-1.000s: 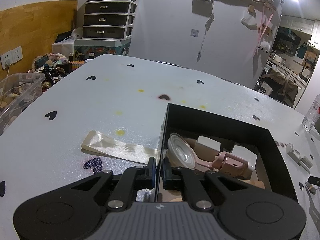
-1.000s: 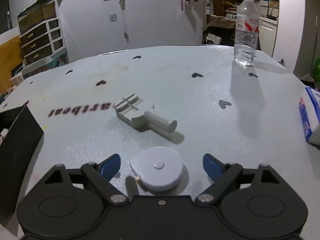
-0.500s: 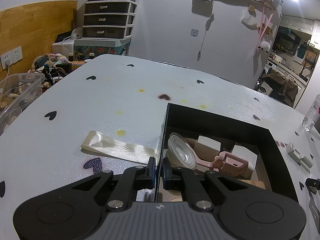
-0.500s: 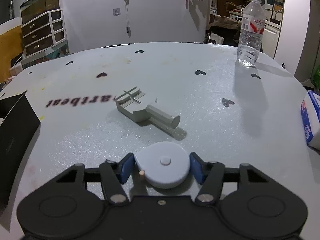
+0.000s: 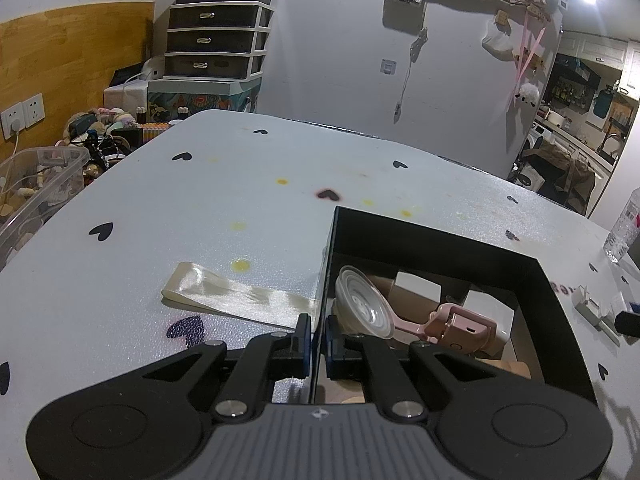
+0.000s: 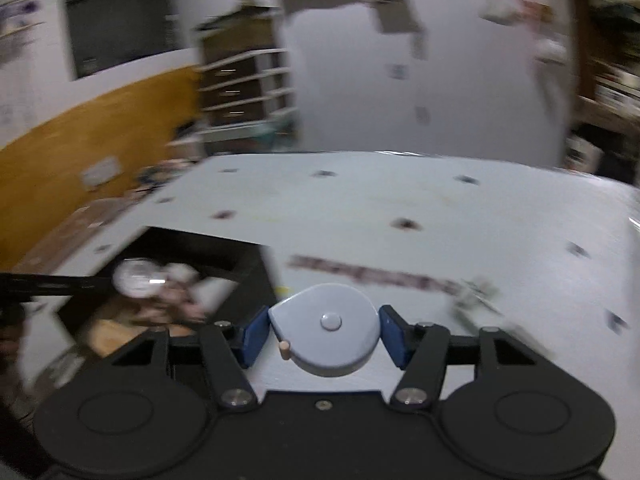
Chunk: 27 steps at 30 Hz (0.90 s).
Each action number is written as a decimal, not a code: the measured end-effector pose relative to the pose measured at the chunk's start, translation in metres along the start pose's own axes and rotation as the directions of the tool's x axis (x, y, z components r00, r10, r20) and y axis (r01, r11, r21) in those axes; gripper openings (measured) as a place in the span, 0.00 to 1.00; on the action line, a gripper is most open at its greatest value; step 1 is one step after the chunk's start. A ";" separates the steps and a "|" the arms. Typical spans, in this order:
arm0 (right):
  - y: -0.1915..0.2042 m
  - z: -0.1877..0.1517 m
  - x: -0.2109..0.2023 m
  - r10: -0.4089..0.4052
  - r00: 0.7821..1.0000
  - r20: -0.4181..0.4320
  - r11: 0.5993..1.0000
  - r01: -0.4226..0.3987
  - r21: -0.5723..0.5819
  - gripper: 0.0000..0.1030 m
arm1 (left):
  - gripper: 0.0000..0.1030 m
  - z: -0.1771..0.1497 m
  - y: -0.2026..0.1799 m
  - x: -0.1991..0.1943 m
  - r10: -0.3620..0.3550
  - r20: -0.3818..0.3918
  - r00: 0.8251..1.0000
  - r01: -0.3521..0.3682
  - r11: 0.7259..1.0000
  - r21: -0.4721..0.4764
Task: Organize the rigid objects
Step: 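Carry the white tape measure into the black box and release it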
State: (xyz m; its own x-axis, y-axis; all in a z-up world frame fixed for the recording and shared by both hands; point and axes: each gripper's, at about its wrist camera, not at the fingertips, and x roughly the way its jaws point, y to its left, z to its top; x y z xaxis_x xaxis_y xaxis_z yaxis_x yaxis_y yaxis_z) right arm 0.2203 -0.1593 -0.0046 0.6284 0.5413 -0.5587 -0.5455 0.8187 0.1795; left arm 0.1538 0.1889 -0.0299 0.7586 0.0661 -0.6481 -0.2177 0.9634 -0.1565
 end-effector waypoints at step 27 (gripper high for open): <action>0.089 0.045 0.083 0.092 0.966 -0.241 0.870 -0.196 -0.453 0.67 | 0.06 0.001 -0.002 -0.002 -0.007 0.005 1.000 0.007 1.000 -0.001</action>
State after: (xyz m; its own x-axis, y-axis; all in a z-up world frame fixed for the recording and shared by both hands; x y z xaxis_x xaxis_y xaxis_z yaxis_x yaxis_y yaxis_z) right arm 0.2485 -0.0326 0.0011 0.4229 0.5521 -0.7186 -0.8489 0.5189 -0.1009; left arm 0.1531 0.1872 -0.0273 0.7632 0.0603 -0.6434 -0.2128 0.9636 -0.1620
